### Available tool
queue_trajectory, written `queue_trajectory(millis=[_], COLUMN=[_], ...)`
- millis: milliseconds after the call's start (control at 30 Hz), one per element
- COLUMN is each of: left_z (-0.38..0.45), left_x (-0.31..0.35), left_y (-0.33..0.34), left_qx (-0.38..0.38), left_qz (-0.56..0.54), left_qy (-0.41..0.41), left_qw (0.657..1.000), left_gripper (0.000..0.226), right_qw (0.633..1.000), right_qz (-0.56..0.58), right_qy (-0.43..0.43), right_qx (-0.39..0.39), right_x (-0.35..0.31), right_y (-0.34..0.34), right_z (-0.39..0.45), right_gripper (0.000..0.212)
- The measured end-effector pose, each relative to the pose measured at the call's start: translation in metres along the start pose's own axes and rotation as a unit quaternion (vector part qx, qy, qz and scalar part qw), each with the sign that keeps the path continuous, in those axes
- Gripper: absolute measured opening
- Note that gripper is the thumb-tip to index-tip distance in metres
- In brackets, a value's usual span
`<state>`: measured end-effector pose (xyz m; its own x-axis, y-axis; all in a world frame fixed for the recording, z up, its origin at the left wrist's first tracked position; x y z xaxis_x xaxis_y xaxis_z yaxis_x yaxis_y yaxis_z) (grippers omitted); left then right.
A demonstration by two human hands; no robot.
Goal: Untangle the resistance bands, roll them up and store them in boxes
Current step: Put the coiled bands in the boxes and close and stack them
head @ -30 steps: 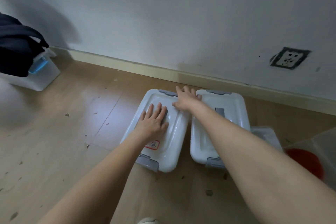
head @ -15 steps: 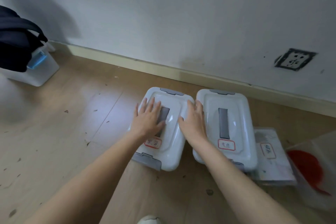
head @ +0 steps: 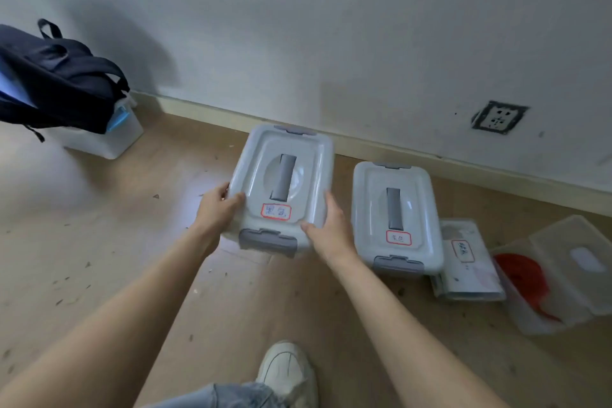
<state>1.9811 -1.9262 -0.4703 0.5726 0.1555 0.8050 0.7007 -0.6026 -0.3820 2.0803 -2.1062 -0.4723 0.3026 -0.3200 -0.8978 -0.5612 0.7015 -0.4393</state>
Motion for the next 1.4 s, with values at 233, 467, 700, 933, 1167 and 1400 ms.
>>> queue_trajectory(millis=[233, 467, 700, 933, 1167, 1400], left_z=[-0.063, -0.091, -0.108, -0.086, -0.014, -0.046], left_x=[0.079, 0.048, -0.053, -0.071, -0.041, -0.094], left_y=[0.067, 0.165, 0.188, 0.246, 0.254, 0.276], left_qx=[-0.123, -0.229, -0.224, -0.25, -0.237, -0.154], left_qz=[-0.105, -0.079, -0.175, -0.133, -0.076, -0.057], left_qy=[0.072, 0.082, -0.173, -0.107, -0.06, -0.111], left_qw=[0.984, 0.967, 0.943, 0.953, 0.967, 0.98], left_gripper=[0.024, 0.025, 0.059, 0.061, 0.069, 0.06], right_qw=[0.991, 0.991, 0.934, 0.959, 0.935, 0.952], right_qz=[-0.052, -0.003, 0.237, 0.168, 0.281, -0.237], right_qy=[-0.05, 0.032, 0.19, 0.166, 0.17, 0.121], right_qx=[0.117, 0.13, 0.188, 0.157, 0.135, 0.149], right_x=[-0.037, 0.048, 0.128, 0.152, 0.167, 0.206], right_y=[-0.13, -0.189, -0.151, -0.105, -0.108, -0.195], right_z=[-0.007, -0.03, -0.093, -0.069, -0.012, -0.05], right_gripper=[0.06, 0.059, 0.058, 0.059, 0.06, 0.036])
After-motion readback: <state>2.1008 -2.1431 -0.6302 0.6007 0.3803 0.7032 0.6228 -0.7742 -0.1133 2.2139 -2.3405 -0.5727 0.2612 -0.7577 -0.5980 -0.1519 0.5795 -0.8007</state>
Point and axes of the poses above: each hand's wrist, its own z-axis towards the middle knuckle, its own y-axis out of the palm, x = y × z, the point moved 6 cm from there along z, towards the middle knuckle, and after that the axes turned 15 degrees about -y, right-handed, at the moved point
